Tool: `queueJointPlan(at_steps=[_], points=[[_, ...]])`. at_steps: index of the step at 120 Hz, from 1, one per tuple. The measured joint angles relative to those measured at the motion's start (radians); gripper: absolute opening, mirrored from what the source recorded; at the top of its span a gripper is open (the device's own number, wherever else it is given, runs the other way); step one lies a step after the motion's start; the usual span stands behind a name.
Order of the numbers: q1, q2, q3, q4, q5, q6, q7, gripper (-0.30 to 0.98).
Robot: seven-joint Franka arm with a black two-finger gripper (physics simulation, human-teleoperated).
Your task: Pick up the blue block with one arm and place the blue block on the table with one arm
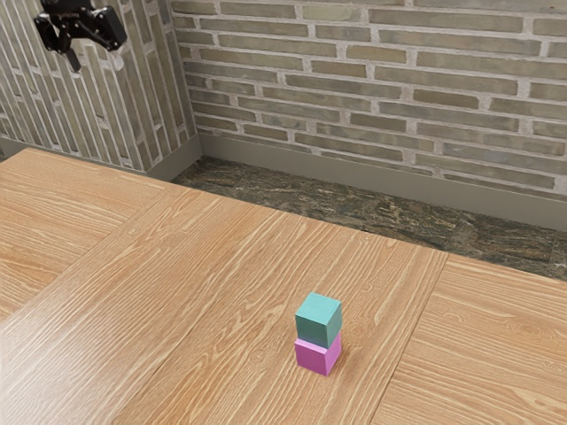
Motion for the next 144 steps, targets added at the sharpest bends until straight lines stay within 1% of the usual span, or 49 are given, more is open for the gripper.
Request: queueJointPlan(at_steps=[25,31,37,42,50,58,74,85,107,130,137,144], points=[[0.006,0.001,0.001,0.006,-0.013,-0.031,0.028,0.67],[-0.009,-0.070,-0.003,0.027,-0.007,-0.033,0.035,0.67],[-0.037,-0.109,-0.008,0.060,-0.001,-0.032,0.041,0.67],[-0.062,-0.125,-0.011,0.076,0.004,-0.030,0.045,0.67],[-0.076,-0.126,-0.012,0.076,0.007,-0.029,0.052,0.66],[-0.074,-0.086,-0.013,0.051,0.027,-0.028,0.055,0.66],[-0.066,0.081,-0.014,0.025,0.046,-0.004,0.067,0.67],[-0.072,0.133,-0.014,-0.049,0.054,0.072,0.082,0.67],[-0.074,0.247,-0.015,-0.125,0.057,0.213,0.107,0.67],[-0.084,0.362,-0.025,-0.132,0.053,0.329,0.124,0.67],[-0.086,0.362,-0.060,-0.137,0.048,0.351,0.119,0.67],[-0.091,0.357,-0.154,-0.140,0.055,0.376,0.104,0.66]])
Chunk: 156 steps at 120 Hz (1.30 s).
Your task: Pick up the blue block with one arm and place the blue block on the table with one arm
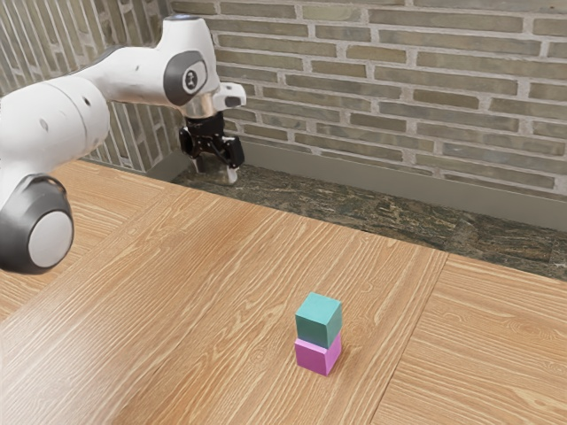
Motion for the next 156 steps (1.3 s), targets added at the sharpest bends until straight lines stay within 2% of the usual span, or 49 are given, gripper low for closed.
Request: queueJointPlan(at_steps=[13,42,66,72,75,87,96,111,129,156], points=[[-0.009,0.003,-0.200,-0.013,0.061,0.054,-0.053,0.66],[-0.066,0.066,-0.471,0.001,0.243,0.123,-0.226,0.66],[-0.103,0.258,-0.504,0.190,0.356,0.144,-0.339,0.66],[-0.108,0.263,-0.502,0.191,0.373,0.146,-0.358,0.67],[-0.111,0.232,-0.490,0.142,0.378,0.150,-0.368,0.67],[-0.129,0.039,-0.413,-0.188,0.353,0.209,-0.405,0.67],[-0.140,-0.056,-0.378,-0.347,0.326,0.255,-0.428,0.67],[-0.146,-0.134,-0.365,-0.449,0.295,0.313,-0.463,0.67],[-0.178,-0.167,-0.353,-0.496,0.232,0.372,-0.504,0.67],[-0.219,-0.324,-0.352,-0.730,0.170,0.447,-0.568,0.67]])
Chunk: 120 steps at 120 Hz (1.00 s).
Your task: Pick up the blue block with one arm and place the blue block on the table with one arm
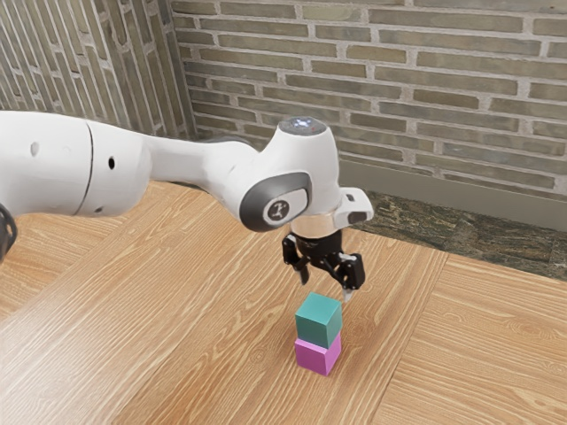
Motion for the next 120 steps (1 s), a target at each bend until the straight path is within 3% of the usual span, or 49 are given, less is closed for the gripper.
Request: queueJointPlan(at_steps=[108,120], points=[[-0.010,0.028,0.002,-0.075,0.037,0.053,-0.106,0.66],[-0.010,0.029,0.002,-0.075,0.037,0.060,-0.111,0.58]])
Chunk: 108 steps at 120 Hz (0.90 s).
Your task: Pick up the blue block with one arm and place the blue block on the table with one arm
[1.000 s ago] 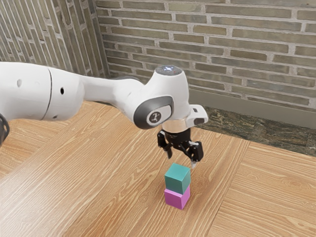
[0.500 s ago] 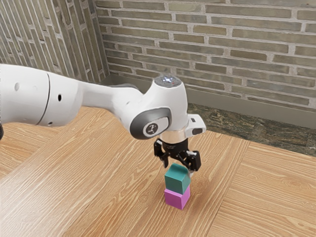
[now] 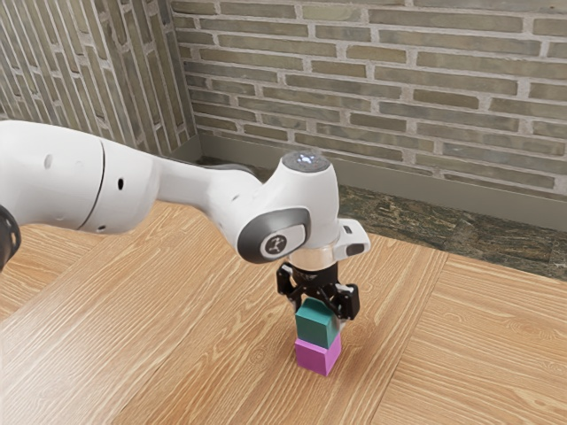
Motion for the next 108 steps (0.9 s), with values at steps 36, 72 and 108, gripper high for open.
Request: queueJointPlan(at_steps=[36,72,108], points=[[-0.001,0.000,0.000,0.000,0.003,0.007,-0.012,0.41],[0.001,-0.039,0.012,0.048,0.062,-0.023,-0.027,0.39],[0.047,0.300,0.018,0.428,0.125,-0.060,-0.009,0.39]])
